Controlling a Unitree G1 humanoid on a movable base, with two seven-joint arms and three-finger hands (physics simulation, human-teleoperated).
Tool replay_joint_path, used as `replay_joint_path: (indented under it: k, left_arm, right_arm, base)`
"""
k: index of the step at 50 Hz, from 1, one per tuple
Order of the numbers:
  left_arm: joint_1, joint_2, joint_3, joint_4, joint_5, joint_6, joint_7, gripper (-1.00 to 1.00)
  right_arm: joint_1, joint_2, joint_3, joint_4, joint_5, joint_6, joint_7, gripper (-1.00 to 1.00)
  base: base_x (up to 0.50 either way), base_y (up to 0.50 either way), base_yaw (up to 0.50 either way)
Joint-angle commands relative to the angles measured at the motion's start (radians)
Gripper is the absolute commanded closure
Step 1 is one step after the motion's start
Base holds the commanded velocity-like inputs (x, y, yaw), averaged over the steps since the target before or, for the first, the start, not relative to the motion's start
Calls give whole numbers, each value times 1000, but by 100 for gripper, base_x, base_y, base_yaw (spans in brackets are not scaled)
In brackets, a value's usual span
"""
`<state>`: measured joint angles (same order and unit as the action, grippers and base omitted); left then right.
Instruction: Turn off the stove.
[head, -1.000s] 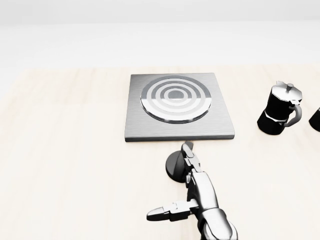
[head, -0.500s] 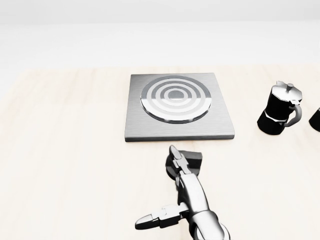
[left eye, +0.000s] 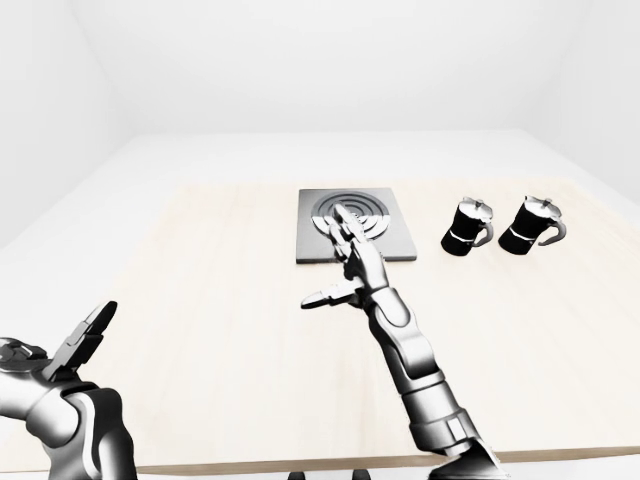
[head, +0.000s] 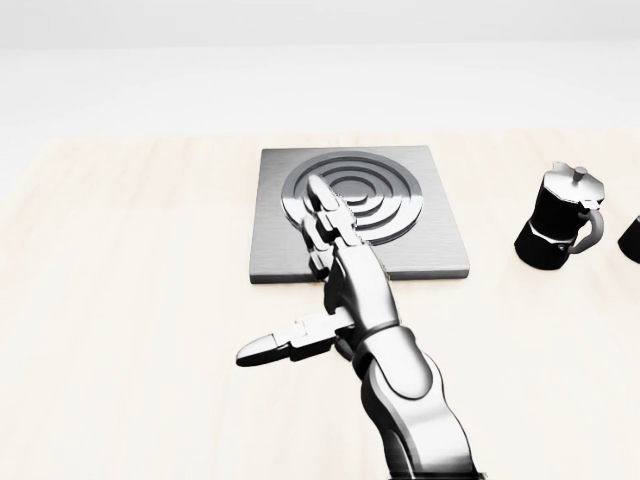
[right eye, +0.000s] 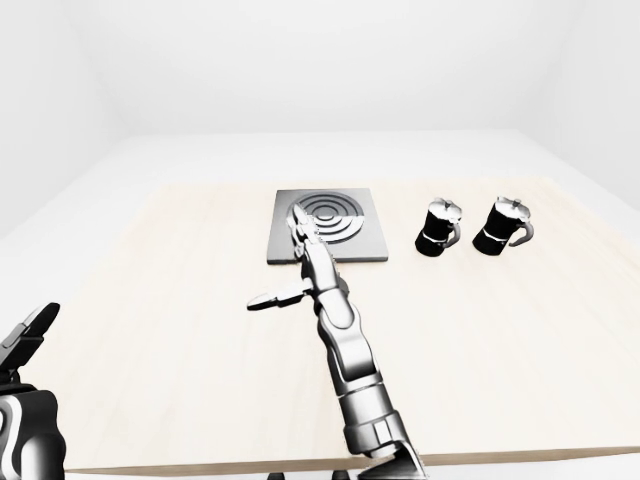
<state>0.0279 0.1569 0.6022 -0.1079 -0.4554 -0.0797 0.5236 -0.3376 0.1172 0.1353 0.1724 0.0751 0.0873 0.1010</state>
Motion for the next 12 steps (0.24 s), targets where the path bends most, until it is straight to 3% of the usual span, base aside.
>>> replay_joint_path:
  k: [1, 12]
  left_arm:
    - [-3, 0, -3, 7, 1, -4, 0, -100]
    - [3, 0, 2, -10, -7, 9, 0, -100]
  right_arm:
    - [-268, -80, -96, 123, 0, 0, 44, -100]
    - [-347, -61, -57, -181, -124, 0, 91, -100]
  base:
    - [0, 0, 0]
    - [0, 0, 0]
